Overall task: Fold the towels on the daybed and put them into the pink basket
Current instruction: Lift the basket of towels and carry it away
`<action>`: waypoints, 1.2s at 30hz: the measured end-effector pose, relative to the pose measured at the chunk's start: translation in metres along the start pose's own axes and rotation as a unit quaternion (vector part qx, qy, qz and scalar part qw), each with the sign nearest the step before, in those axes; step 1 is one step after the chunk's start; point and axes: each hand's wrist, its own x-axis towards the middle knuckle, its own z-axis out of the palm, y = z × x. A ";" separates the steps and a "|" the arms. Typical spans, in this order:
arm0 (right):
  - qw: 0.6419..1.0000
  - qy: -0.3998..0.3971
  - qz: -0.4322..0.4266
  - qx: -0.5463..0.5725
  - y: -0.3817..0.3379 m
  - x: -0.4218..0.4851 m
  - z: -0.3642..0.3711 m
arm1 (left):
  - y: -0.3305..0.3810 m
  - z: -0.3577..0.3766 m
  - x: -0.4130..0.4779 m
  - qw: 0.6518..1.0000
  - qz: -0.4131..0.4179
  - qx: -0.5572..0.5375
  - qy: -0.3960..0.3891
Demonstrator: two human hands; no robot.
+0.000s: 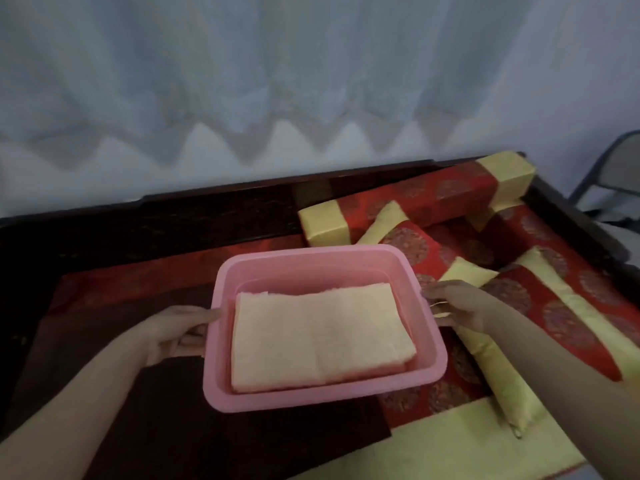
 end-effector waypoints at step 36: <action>0.858 0.377 0.024 0.349 0.350 -0.207 -0.663 | 0.192 0.834 -0.023 0.972 0.159 0.093 -0.148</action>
